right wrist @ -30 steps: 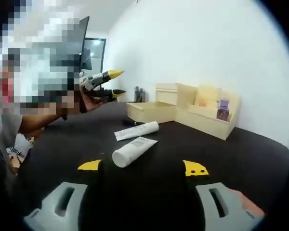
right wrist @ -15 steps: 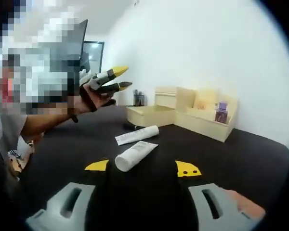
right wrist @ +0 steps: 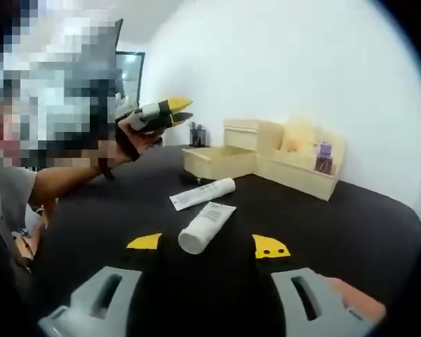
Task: Open the drawer, pick up the cosmetic bottles from the table one by one, place them into the drawer, release the gripper, close the drawer, and move the gripper away
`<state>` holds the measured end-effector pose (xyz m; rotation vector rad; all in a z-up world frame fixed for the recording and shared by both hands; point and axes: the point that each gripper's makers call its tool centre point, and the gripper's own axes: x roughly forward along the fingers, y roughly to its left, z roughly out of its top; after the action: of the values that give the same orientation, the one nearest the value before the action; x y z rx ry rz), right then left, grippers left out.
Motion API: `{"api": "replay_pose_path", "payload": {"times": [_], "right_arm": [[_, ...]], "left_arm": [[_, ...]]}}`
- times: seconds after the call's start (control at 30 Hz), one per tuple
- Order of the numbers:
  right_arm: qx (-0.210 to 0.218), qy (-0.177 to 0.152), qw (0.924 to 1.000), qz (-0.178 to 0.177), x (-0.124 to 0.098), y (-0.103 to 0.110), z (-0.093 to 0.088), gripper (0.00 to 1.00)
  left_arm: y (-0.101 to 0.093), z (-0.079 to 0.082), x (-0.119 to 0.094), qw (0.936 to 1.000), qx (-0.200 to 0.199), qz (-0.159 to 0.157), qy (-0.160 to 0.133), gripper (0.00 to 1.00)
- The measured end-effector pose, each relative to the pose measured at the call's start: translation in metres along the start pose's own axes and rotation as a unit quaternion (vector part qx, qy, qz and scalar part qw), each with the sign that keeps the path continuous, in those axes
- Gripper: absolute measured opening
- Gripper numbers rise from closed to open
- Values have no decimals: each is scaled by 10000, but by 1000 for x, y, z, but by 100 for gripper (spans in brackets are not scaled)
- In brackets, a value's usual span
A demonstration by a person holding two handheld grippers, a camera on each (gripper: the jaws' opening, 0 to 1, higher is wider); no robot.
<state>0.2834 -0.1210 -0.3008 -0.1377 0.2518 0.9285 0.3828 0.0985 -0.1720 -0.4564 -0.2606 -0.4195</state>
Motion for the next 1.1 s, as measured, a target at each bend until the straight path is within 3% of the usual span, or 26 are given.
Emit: {"api": "replay_pose_path", "payload": {"times": [0.43, 0.7, 0.83, 0.97, 1.1], "right_arm": [[-163, 199, 9988, -411, 15, 8, -2, 33], [-306, 259, 9974, -591, 20, 8, -9, 30], [-262, 261, 9972, -654, 21, 6, -9, 27], [-300, 316, 9965, -710, 23, 3, -10, 17], [-247, 345, 9964, -727, 24, -1, -10, 17]], "left_arm": [[-15, 2, -16, 9994, -303, -56, -134, 39], [-24, 0, -17, 9994, -284, -106, -149, 38], [-49, -17, -23, 9996, -214, -144, -145, 38], [-42, -16, -18, 9996, -207, -168, -92, 38], [-47, -24, -17, 9996, -185, -211, 17, 36]]}}
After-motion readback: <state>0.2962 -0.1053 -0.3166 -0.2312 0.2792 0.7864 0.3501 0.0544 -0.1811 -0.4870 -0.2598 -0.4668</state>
